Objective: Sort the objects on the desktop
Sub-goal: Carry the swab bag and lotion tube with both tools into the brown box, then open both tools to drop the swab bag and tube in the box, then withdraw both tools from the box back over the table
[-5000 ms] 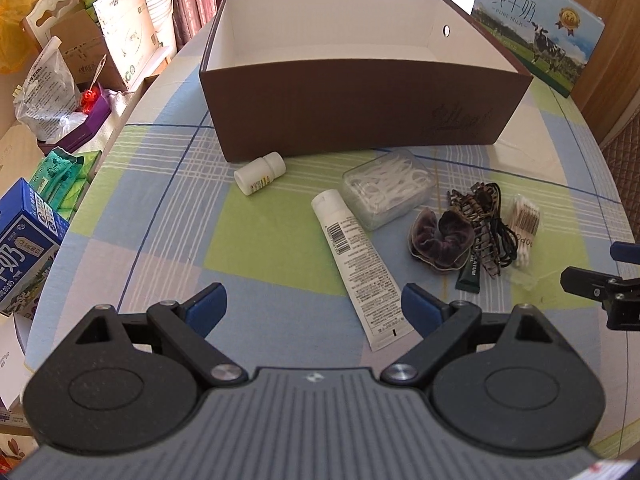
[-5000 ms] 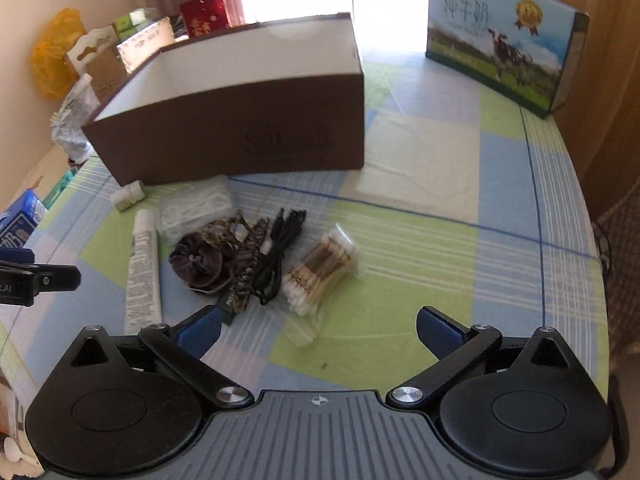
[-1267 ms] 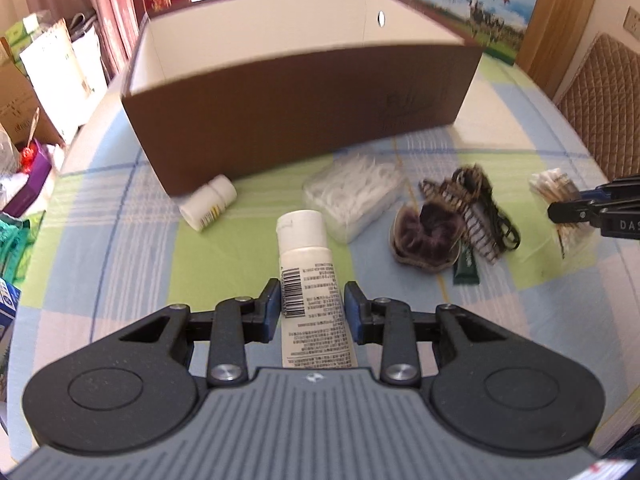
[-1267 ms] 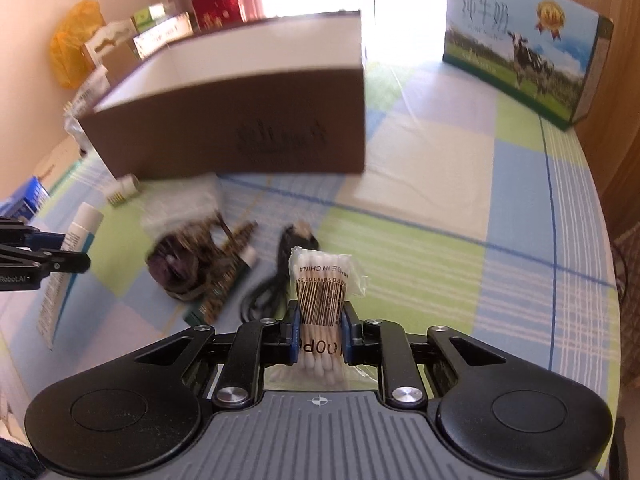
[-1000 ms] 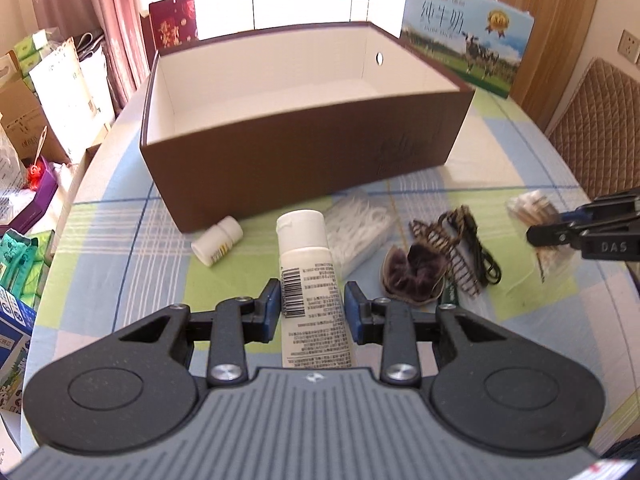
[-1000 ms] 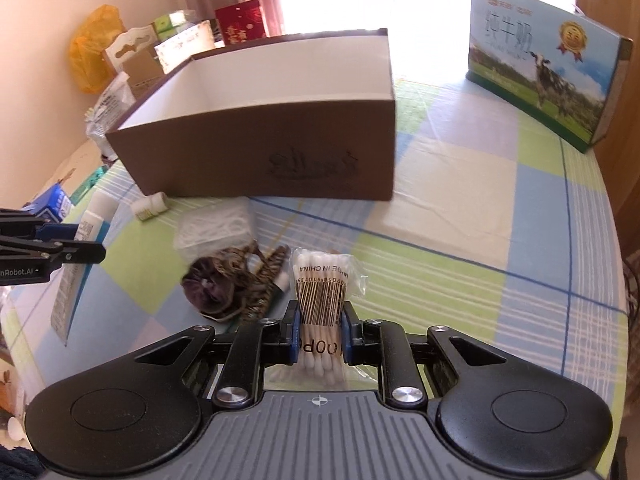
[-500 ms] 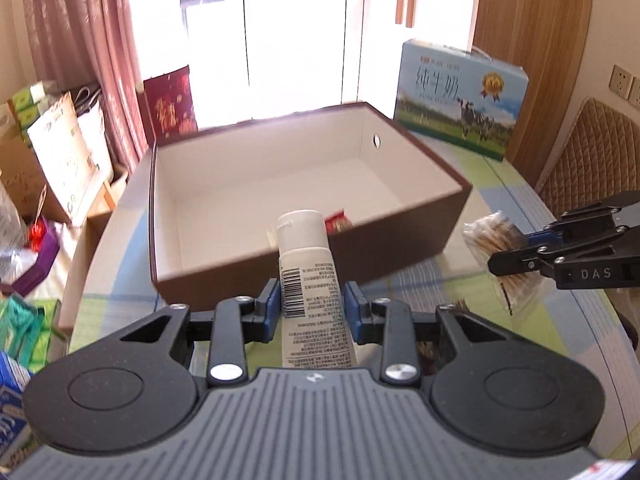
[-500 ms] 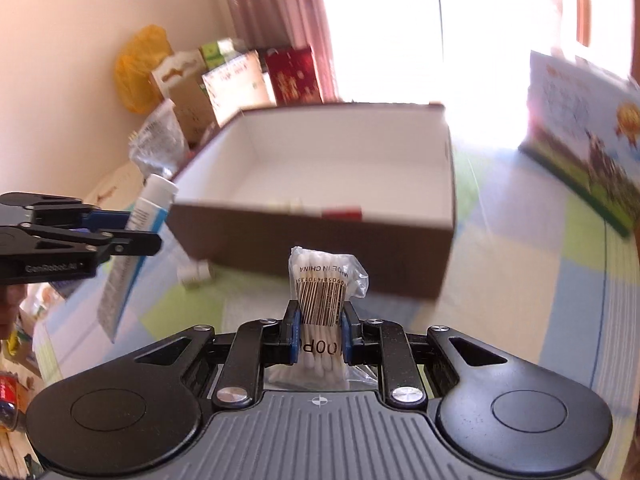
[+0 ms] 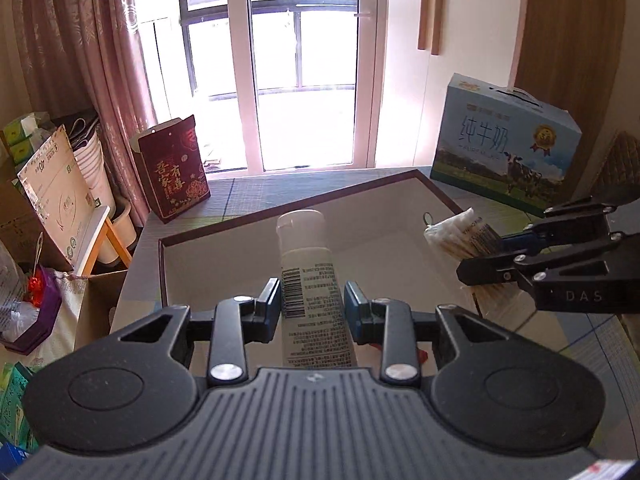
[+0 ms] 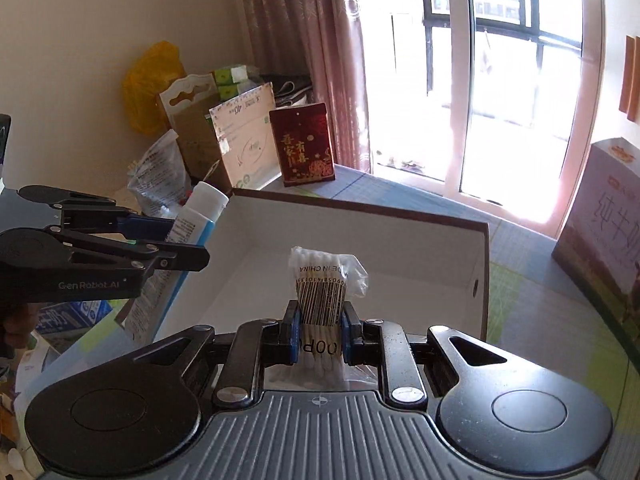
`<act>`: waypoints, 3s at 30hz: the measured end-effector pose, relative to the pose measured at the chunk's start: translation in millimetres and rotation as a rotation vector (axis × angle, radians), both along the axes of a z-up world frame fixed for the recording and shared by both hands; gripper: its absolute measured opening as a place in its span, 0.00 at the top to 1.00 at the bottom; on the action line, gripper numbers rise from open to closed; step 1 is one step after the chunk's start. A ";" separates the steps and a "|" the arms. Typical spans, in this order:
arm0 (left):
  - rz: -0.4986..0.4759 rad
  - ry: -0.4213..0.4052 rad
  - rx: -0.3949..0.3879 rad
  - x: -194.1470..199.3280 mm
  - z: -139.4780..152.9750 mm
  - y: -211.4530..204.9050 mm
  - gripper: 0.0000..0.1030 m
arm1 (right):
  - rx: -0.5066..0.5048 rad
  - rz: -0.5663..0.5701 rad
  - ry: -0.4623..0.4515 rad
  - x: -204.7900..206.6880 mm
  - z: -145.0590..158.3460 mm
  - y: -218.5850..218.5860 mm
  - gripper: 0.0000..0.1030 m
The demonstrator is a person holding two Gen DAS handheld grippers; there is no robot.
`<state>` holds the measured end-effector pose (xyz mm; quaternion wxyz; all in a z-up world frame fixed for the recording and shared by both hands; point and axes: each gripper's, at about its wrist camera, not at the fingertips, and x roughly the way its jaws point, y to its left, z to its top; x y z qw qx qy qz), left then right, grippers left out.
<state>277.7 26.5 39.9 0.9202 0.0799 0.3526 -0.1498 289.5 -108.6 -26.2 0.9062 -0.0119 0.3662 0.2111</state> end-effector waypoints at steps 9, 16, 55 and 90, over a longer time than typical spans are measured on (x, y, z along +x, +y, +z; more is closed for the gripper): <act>-0.058 0.067 0.082 74.3 -40.3 -14.3 0.72 | -0.041 -0.017 0.115 78.3 -48.4 15.6 0.84; -0.053 0.203 0.104 118.5 -93.0 -13.1 0.72 | -0.106 -0.021 0.220 118.8 -86.4 23.9 0.84; 0.010 0.238 0.159 115.3 -100.4 1.5 0.27 | -0.098 -0.017 0.230 111.1 -89.7 18.3 0.02; 0.163 0.144 0.063 -30.2 -6.8 -4.1 0.15 | -0.119 -0.131 0.060 -30.7 -21.2 5.6 0.02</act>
